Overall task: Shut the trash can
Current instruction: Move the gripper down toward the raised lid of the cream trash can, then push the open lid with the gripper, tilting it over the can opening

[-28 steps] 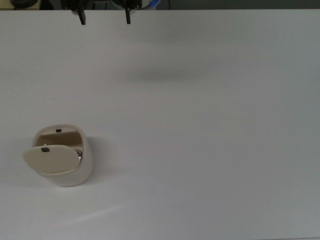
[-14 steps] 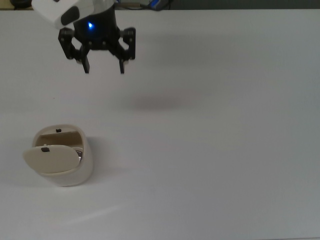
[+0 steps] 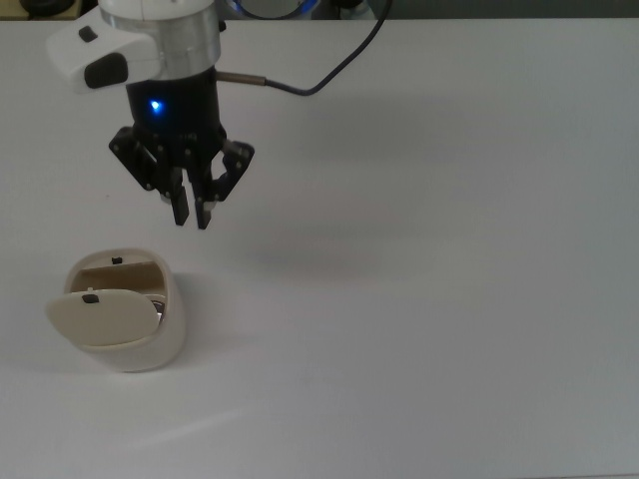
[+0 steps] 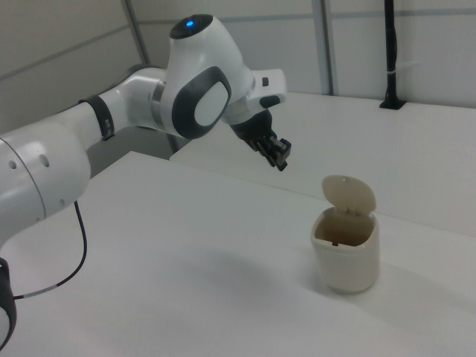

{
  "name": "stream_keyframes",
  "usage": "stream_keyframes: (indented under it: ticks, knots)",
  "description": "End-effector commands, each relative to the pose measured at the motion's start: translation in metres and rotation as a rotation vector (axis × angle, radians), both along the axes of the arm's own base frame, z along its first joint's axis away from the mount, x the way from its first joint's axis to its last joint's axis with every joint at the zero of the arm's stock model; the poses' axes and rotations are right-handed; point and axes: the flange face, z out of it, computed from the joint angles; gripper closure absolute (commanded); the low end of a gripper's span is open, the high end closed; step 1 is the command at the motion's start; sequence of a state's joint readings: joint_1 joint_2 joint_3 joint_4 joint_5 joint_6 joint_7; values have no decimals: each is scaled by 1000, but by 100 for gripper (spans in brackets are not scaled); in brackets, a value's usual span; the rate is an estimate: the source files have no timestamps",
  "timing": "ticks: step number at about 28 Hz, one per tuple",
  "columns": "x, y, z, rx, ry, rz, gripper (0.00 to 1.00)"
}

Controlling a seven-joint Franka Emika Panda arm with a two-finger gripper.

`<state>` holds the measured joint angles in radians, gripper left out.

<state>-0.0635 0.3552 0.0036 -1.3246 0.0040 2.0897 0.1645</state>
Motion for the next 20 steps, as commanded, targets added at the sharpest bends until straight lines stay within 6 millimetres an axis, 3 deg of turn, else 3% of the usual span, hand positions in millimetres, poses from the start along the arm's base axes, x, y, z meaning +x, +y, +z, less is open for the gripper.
stream_keyframes:
  ticks: [1, 12, 20]
  knots:
    - [9, -10, 2, -5, -84, -34, 91]
    - [25, -44, -8, -169, -194, 27, 91]
    - [36, -65, -36, -267, -200, 29, 91]
